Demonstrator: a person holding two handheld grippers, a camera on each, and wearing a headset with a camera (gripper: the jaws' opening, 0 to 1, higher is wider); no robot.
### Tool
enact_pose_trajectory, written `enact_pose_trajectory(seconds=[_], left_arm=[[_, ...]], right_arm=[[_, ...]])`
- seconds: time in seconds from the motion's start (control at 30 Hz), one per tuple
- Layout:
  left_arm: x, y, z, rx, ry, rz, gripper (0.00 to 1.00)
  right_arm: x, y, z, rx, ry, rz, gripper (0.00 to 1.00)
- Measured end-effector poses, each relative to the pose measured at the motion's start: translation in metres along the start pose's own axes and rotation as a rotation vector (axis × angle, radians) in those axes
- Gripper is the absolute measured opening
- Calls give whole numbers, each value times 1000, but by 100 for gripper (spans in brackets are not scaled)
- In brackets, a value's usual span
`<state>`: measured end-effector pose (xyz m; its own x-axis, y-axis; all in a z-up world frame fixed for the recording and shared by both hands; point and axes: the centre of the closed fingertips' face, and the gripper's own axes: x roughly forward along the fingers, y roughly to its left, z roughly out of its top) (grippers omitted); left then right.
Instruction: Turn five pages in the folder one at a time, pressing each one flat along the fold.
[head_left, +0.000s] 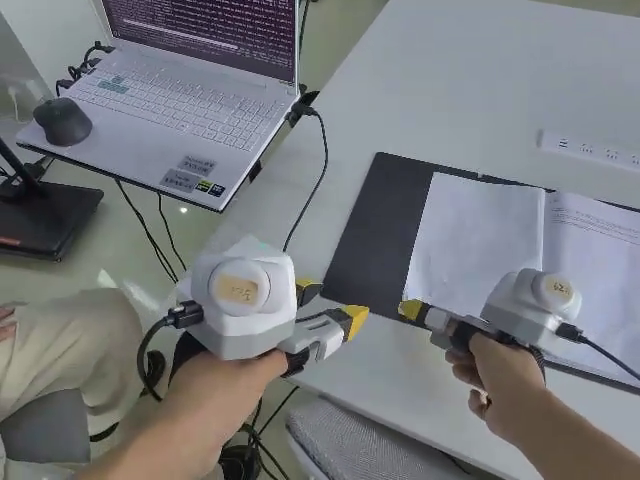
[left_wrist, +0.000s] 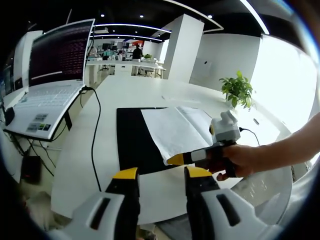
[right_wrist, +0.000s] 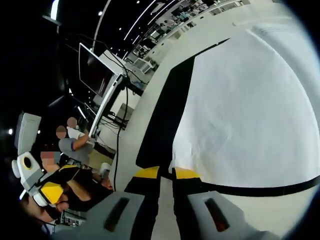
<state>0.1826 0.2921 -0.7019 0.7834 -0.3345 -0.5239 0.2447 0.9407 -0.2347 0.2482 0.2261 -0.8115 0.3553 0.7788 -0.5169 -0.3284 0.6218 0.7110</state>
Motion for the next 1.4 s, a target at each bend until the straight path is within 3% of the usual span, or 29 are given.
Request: enact_pose_trajectory(seconds=[0.23,0.4,0.53,0.73,0.9,1.07,1.4], left_arm=[[18,-6,-4,12,25,-18,34],[36,-12,-8,29,47,-38,32],[51,-21,-7,49,58,-62,30],[82,-34,-7,82,73,-97,27],[111,-39,-14,93,102,-109,21],[130,-41,-24,88,135,-104,17],[148,-45,-32,82,158,-86,11]], right_arm=[[-12,11,8,21,-39,39,8],[-27,15,28,39,-98,72,10],[-39,10,46,47,-135,82,10],[-59,-9,70,69,-179,85,10],[-74,-37,85,104,-203,63,9],[-84,-59,96,137,-206,50,9],[-89,-82,111,192,-212,50,9]])
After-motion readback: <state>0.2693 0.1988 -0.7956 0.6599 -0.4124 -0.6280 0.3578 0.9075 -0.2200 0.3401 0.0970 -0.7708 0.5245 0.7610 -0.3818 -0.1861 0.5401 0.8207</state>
